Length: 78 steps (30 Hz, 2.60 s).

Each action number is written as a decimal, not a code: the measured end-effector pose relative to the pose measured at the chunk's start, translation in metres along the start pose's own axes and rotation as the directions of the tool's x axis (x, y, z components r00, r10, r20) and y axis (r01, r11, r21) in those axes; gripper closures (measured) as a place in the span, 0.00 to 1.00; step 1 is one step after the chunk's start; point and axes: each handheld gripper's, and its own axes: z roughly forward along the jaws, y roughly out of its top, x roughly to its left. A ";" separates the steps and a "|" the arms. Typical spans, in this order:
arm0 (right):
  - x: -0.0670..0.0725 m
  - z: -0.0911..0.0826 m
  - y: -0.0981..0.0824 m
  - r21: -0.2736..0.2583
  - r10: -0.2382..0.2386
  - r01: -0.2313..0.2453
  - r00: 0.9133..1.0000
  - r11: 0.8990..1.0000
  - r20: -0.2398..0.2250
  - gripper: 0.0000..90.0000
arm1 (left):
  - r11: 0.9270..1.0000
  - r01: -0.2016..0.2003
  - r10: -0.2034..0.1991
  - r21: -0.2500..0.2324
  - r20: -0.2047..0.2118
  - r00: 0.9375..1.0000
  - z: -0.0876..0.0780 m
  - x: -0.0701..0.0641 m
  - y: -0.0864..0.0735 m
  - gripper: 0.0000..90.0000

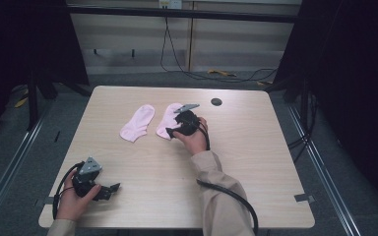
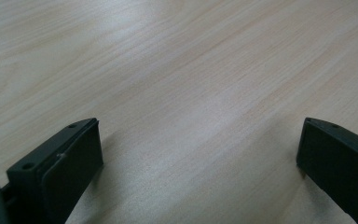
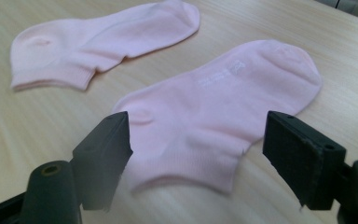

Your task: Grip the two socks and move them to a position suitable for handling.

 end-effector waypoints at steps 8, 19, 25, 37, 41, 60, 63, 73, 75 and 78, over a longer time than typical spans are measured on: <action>0.004 0.040 0.000 0.070 0.000 0.001 1.000 0.998 -0.010 0.32 | 1.000 0.003 -0.003 -0.001 0.004 1.000 0.000 -0.001 0.000 0.00; -0.006 -0.005 -0.007 -0.013 -0.034 0.033 0.996 0.999 -0.077 0.94 | 1.000 -0.007 0.007 0.003 0.007 1.000 0.000 -0.001 0.000 0.00; 0.015 -0.076 -0.017 -0.109 -0.230 0.212 0.953 0.971 -0.198 0.94 | 1.000 -0.003 0.003 -0.001 0.004 1.000 0.000 -0.001 0.000 0.00; -0.007 -0.192 -0.144 -0.016 -0.226 0.225 0.969 0.974 -0.102 0.46 | 1.000 0.000 0.000 -0.001 -0.007 1.000 0.000 -0.002 0.001 0.00; -0.010 -0.199 -0.160 -0.047 -0.169 0.166 0.982 0.985 -0.089 0.43 | 1.000 0.001 -0.001 -0.001 -0.008 1.000 0.001 -0.002 0.001 0.00; 0.040 -0.126 -0.077 -0.060 -0.107 0.099 0.985 0.993 -0.137 0.38 | 1.000 0.000 0.000 0.001 -0.002 1.000 0.001 -0.002 0.001 0.00; 0.056 -0.099 -0.057 -0.070 -0.070 0.061 0.987 0.996 -0.144 0.38 | 1.000 0.006 -0.006 -0.006 0.004 1.000 0.001 -0.004 0.000 0.00; 0.091 -0.039 -0.010 -0.055 -0.091 0.083 0.981 0.995 -0.171 0.38 | 1.000 -0.002 0.002 -0.002 0.004 1.000 0.001 -0.004 0.001 0.00; 0.092 -0.033 -0.007 -0.053 -0.091 0.083 0.981 0.995 -0.171 0.38 | 1.000 -0.004 0.004 -0.002 0.005 1.000 0.001 -0.004 0.001 0.00; 0.099 -0.017 0.002 -0.035 -0.087 0.083 0.983 0.996 -0.161 0.38 | 1.000 -0.005 0.005 0.001 0.010 1.000 0.001 -0.004 0.001 0.00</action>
